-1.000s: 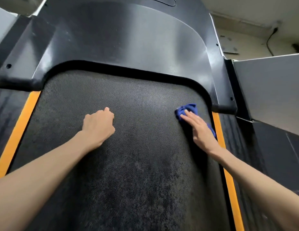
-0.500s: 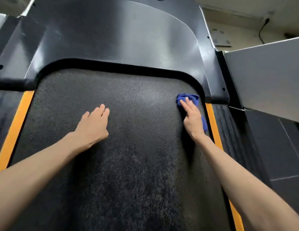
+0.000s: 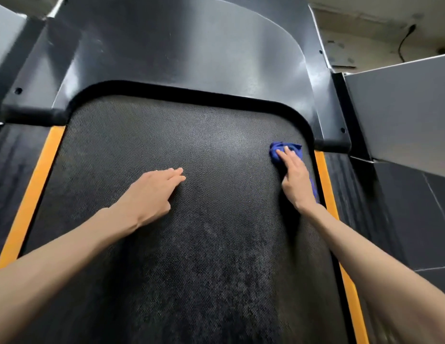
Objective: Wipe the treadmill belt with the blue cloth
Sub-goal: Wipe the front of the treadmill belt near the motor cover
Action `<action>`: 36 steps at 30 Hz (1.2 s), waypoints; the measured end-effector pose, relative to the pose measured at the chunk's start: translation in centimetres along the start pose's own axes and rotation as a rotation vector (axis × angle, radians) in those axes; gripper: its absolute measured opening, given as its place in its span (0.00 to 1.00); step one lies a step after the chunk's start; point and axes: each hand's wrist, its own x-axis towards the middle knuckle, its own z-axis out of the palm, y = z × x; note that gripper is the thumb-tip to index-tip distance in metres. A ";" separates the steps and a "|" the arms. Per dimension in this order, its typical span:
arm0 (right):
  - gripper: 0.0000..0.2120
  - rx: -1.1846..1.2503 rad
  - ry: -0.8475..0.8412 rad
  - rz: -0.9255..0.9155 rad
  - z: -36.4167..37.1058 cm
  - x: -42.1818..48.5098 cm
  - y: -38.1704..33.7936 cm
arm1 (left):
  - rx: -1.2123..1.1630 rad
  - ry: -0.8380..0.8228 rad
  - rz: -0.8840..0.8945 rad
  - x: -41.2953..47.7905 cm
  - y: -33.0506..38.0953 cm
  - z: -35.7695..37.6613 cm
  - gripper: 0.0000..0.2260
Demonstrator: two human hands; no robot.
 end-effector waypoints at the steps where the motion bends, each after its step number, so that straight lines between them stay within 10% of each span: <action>1: 0.31 0.016 0.055 0.100 0.8 0.5 -1.0 | 0.004 -0.010 -0.015 -0.1 0.0 0.0 0.30; 10: 0.30 -0.132 -0.426 -0.956 2.3 -7.6 -5.0 | 0.081 -0.036 -0.064 -1.9 -0.6 2.3 0.31; 17: 0.33 0.043 0.085 0.248 2.9 3.6 -6.6 | 0.197 0.009 -0.052 -2.8 -1.5 1.3 0.35; 20: 0.29 0.162 0.093 -0.044 6.5 0.2 -13.0 | 0.121 -0.009 -0.129 -3.0 -2.3 -0.1 0.35; 26: 0.30 -0.022 -0.422 -0.985 7.5 -4.3 -16.0 | -0.036 -0.066 -0.407 -4.8 -3.2 -0.4 0.37; 28: 0.30 -0.067 -0.333 -0.906 7.3 -0.1 -14.3 | -0.023 -0.085 -0.367 -5.6 -3.3 0.1 0.36; 32: 0.34 0.085 0.035 0.074 7.6 5.6 -15.3 | -0.010 -0.019 -0.373 -6.4 -4.1 -0.1 0.34; 36: 0.31 0.134 -0.170 -0.472 10.9 1.7 -21.6 | 0.056 -0.021 -0.557 -7.6 -4.3 -0.5 0.34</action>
